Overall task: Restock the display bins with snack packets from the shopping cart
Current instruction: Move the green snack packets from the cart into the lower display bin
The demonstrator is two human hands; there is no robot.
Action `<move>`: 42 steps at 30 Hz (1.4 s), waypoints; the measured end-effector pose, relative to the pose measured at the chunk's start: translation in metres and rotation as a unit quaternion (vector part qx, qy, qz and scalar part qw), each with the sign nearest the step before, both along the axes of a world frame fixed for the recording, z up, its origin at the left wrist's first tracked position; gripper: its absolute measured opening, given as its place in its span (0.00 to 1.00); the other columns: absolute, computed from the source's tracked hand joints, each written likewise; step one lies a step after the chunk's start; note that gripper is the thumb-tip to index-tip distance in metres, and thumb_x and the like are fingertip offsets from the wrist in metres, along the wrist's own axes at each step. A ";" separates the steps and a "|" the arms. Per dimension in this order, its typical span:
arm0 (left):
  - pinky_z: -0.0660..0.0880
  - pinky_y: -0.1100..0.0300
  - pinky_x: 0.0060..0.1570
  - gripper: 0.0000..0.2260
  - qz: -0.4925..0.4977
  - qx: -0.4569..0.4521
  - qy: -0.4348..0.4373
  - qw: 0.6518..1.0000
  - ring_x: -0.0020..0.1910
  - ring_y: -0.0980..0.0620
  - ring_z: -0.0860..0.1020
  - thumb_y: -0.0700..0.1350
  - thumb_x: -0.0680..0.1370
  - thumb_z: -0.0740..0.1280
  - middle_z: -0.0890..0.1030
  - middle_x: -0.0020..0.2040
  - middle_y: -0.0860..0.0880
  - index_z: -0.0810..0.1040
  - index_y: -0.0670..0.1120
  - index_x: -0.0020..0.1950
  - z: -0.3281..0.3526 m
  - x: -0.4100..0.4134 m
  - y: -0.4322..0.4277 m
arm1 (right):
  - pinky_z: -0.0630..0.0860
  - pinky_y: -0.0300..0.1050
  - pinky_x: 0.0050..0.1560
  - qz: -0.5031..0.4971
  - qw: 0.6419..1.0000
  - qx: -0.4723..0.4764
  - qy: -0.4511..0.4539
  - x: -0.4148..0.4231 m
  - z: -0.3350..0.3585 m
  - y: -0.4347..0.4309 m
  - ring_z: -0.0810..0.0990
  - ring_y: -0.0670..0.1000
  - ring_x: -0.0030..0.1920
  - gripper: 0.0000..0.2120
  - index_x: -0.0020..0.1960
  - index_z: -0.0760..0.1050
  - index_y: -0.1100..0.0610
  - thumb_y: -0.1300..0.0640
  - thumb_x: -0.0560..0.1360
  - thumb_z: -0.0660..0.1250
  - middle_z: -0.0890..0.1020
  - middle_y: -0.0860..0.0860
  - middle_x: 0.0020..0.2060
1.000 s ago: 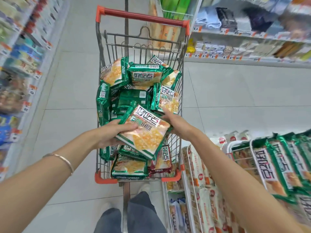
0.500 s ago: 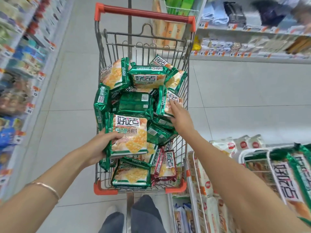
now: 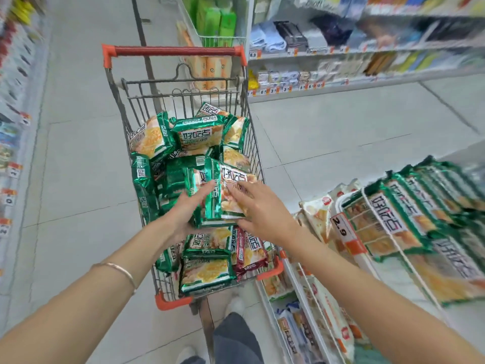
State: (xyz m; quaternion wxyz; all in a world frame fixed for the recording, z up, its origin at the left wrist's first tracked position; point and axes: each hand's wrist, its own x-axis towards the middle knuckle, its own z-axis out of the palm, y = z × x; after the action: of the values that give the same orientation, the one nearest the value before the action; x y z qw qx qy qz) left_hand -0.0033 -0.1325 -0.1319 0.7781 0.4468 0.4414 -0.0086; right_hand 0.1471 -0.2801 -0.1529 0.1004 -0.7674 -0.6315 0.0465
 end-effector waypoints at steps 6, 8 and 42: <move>0.83 0.49 0.40 0.39 -0.071 0.002 -0.033 0.997 0.53 0.42 0.82 0.51 0.66 0.76 0.78 0.61 0.40 0.64 0.42 0.73 0.023 0.013 -0.023 | 0.46 0.54 0.75 -0.258 0.917 0.078 0.295 -0.019 0.064 -0.065 0.51 0.45 0.77 0.41 0.80 0.52 0.41 0.32 0.73 0.65 0.52 0.45 0.80; 0.83 0.47 0.43 0.36 -0.113 -0.012 -0.064 0.991 0.59 0.41 0.78 0.50 0.66 0.75 0.75 0.64 0.43 0.67 0.45 0.72 0.041 0.023 -0.036 | 0.51 0.59 0.78 -0.391 0.810 0.126 0.418 -0.013 0.083 -0.087 0.54 0.51 0.79 0.50 0.81 0.46 0.45 0.32 0.69 0.69 0.52 0.49 0.81; 0.46 0.38 0.77 0.52 -0.553 0.627 -0.160 0.525 0.81 0.46 0.45 0.85 0.58 0.57 0.46 0.83 0.51 0.38 0.71 0.76 0.058 0.212 -0.326 | 0.74 0.58 0.68 -0.471 0.616 0.236 0.585 0.026 0.030 -0.437 0.76 0.52 0.65 0.56 0.78 0.47 0.43 0.26 0.61 0.72 0.70 0.48 0.71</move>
State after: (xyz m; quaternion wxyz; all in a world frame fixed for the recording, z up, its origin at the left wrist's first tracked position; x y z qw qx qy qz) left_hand 0.2087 -0.4590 -0.0740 0.1939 0.9679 -0.1345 -0.0869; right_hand 0.1732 -0.7167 -0.1229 0.6347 -0.7194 0.0196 0.2816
